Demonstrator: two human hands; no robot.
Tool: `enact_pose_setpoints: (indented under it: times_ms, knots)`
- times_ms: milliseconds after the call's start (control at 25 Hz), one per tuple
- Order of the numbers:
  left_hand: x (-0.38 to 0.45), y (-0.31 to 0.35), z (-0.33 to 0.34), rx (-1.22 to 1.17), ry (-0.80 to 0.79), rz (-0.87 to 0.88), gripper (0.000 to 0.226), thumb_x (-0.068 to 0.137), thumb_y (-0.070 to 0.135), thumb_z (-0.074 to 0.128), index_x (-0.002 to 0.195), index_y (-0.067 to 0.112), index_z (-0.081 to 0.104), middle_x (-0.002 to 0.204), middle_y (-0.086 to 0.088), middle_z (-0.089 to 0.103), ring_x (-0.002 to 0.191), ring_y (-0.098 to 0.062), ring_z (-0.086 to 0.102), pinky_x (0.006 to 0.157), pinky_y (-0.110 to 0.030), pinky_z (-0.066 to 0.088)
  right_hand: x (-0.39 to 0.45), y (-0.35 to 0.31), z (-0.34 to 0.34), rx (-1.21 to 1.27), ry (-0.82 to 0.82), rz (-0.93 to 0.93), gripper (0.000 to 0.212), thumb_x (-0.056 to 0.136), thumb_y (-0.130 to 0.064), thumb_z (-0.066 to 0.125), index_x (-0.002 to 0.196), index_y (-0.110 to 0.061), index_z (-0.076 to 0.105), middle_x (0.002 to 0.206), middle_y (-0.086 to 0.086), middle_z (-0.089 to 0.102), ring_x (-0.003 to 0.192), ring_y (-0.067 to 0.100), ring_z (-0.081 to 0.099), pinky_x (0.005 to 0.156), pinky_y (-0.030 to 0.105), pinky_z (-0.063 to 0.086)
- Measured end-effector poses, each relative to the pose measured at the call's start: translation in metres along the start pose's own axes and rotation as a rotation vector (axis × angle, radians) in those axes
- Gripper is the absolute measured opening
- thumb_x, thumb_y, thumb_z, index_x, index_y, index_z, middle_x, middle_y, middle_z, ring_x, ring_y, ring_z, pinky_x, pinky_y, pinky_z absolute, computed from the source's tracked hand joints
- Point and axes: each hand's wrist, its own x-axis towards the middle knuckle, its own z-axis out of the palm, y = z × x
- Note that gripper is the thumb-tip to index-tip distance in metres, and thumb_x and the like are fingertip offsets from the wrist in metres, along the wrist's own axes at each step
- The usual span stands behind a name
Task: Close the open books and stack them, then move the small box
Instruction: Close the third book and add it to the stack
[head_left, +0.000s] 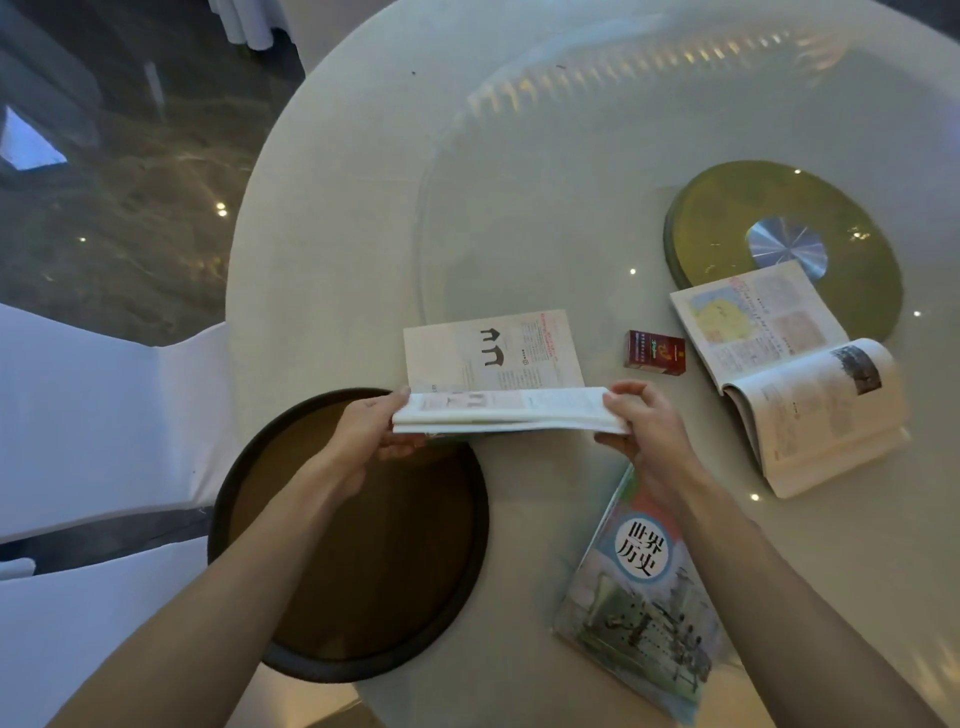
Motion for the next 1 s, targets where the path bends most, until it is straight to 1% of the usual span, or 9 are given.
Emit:
enact_pose_setpoints:
  times_ms: [80,160,320,400,560,640,720,880,1000]
  knots:
    - [0.013,0.000,0.007,-0.131,0.032,-0.048,0.041,0.105,0.042,0.046,0.109,0.009,0.071,0.097,-0.011,0.079,0.079,-0.020,0.076,0.060,-0.030,0.060,0.018,-0.017,0.016,0.037,-0.025,-0.015,0.007,0.101,-0.014,0.060,0.106,-0.009,0.061,0.104,0.015,0.070,0.088,0.024,0.071,0.071,0.035,0.062]
    - [0.028,-0.005,0.012,-0.180,0.068,-0.078,0.051,0.106,0.048,0.037,0.115,0.009,0.068,0.105,-0.013,0.078,0.087,-0.025,0.074,0.064,-0.033,0.059,0.037,-0.029,0.030,0.044,-0.043,-0.016,0.018,0.106,-0.024,0.052,0.103,-0.010,0.063,0.103,0.017,0.071,0.088,0.027,0.071,0.075,0.038,0.059]
    - [0.031,-0.024,0.031,-0.056,0.129,-0.127,0.033,0.101,0.035,0.054,0.107,0.005,0.069,0.097,-0.014,0.073,0.078,-0.024,0.073,0.058,-0.032,0.061,0.075,-0.038,0.054,-0.129,-0.080,0.022,0.045,0.108,-0.041,0.042,0.130,-0.004,0.058,0.097,0.011,0.070,0.078,0.021,0.070,0.078,0.040,0.058]
    - [0.022,-0.033,0.048,-0.012,0.084,-0.176,0.029,0.099,0.028,0.060,0.098,0.001,0.069,0.090,-0.017,0.070,0.070,-0.026,0.072,0.053,-0.032,0.062,0.094,-0.034,0.066,-0.473,-0.022,-0.037,0.048,0.104,-0.037,0.055,0.140,-0.007,0.049,0.107,0.009,0.070,0.087,0.021,0.070,0.086,0.043,0.061]
    - [0.017,-0.050,0.076,-0.063,-0.035,-0.259,0.031,0.098,0.028,0.063,0.104,-0.002,0.066,0.096,-0.020,0.072,0.071,-0.027,0.075,0.055,-0.032,0.062,0.127,-0.018,0.078,-1.430,-0.004,-0.567,0.082,0.093,-0.025,0.070,0.158,-0.005,0.024,0.152,0.020,0.042,0.139,0.036,0.043,0.114,0.050,0.043]
    - [0.020,-0.050,0.080,-0.103,-0.001,-0.243,0.028,0.098,0.026,0.064,0.105,-0.001,0.064,0.103,-0.022,0.071,0.079,-0.028,0.076,0.062,-0.034,0.064,0.137,-0.020,0.082,-1.566,-0.174,-0.607,0.094,0.092,-0.020,0.066,0.165,-0.014,0.006,0.173,0.013,0.009,0.159,0.033,0.010,0.127,0.052,0.020]
    - [0.022,-0.047,0.081,-0.112,0.032,-0.230,0.029,0.097,0.025,0.064,0.109,-0.001,0.063,0.106,-0.022,0.070,0.085,-0.029,0.076,0.068,-0.035,0.064,0.148,-0.026,0.084,-1.608,-0.306,-0.478,0.091,0.094,-0.024,0.058,0.166,-0.020,0.004,0.175,0.004,-0.002,0.161,0.026,-0.002,0.129,0.055,0.005]
    - [0.025,-0.041,0.078,-0.121,0.146,-0.163,0.027,0.098,0.023,0.064,0.113,0.001,0.064,0.107,-0.018,0.070,0.091,-0.028,0.075,0.070,-0.034,0.064,0.139,-0.026,0.074,-1.713,-0.179,-0.477,0.063,0.096,-0.046,0.048,0.150,-0.016,0.037,0.151,0.016,0.043,0.138,0.037,0.042,0.114,0.055,0.034]
    - [0.032,-0.034,0.079,-0.082,0.211,-0.126,0.026,0.096,0.024,0.067,0.114,0.005,0.063,0.108,-0.014,0.070,0.095,-0.026,0.074,0.075,-0.034,0.064,0.126,-0.014,0.057,-1.700,-0.126,-0.458,0.058,0.097,-0.047,0.054,0.141,-0.011,0.044,0.142,0.020,0.044,0.131,0.037,0.043,0.109,0.053,0.041]
